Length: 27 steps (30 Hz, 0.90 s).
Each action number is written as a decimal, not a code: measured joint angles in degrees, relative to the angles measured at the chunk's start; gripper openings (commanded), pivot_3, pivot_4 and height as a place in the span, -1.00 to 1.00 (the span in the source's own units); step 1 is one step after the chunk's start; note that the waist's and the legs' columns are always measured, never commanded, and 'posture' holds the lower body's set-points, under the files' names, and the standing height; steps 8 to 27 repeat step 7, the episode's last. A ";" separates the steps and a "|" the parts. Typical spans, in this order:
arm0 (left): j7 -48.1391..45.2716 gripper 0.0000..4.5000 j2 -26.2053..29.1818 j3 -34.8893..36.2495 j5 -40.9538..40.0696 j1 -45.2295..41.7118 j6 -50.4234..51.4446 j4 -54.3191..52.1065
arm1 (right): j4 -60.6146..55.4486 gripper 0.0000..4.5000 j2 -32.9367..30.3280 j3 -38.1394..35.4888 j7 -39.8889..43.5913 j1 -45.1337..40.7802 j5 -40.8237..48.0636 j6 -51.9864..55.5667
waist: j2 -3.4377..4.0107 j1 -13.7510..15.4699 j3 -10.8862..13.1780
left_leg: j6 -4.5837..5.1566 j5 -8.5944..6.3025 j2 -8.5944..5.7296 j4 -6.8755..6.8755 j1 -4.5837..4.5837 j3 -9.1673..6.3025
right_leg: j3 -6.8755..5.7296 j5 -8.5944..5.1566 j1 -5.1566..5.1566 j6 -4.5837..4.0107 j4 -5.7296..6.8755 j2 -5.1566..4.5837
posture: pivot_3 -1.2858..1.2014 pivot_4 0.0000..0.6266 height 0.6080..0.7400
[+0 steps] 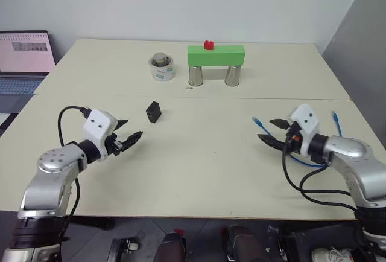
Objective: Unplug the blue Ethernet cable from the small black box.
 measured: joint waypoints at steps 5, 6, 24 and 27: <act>-2.31 0.46 0.48 -0.05 -0.07 -0.71 0.64 -0.02 | 0.08 0.49 -1.72 -1.48 0.62 0.86 0.13 -0.01 | 0.00 -0.47 0.00 | 0.00 0.00 0.02 -0.03 -0.01 0.04 | 0.04 -0.01 -0.05 -0.01 0.00 0.01 | 0.03 -0.52 1.00; -2.69 0.46 0.48 -0.04 -0.14 -0.72 0.68 -0.02 | 0.14 0.49 -1.78 -1.72 0.68 0.93 0.13 -0.05 | 0.00 -0.47 0.00 | 0.00 0.00 0.02 -0.03 -0.01 0.04 | 0.04 -0.01 -0.05 -0.01 0.01 0.01 | 0.03 -0.52 1.00; -3.19 0.46 0.49 -0.05 -0.25 -0.72 0.71 -0.02 | 0.28 0.49 -1.93 -1.87 0.70 0.96 0.13 -0.06 | 0.00 -0.46 0.00 | 0.00 0.00 0.02 -0.03 -0.01 0.04 | 0.04 -0.01 -0.05 -0.01 0.01 0.01 | 0.03 -0.52 1.00; -3.19 0.46 0.49 -0.05 -0.25 -0.72 0.71 -0.02 | 0.28 0.49 -1.93 -1.87 0.70 0.96 0.13 -0.06 | 0.00 -0.46 0.00 | 0.00 0.00 0.02 -0.03 -0.01 0.04 | 0.04 -0.01 -0.05 -0.01 0.01 0.01 | 0.03 -0.52 1.00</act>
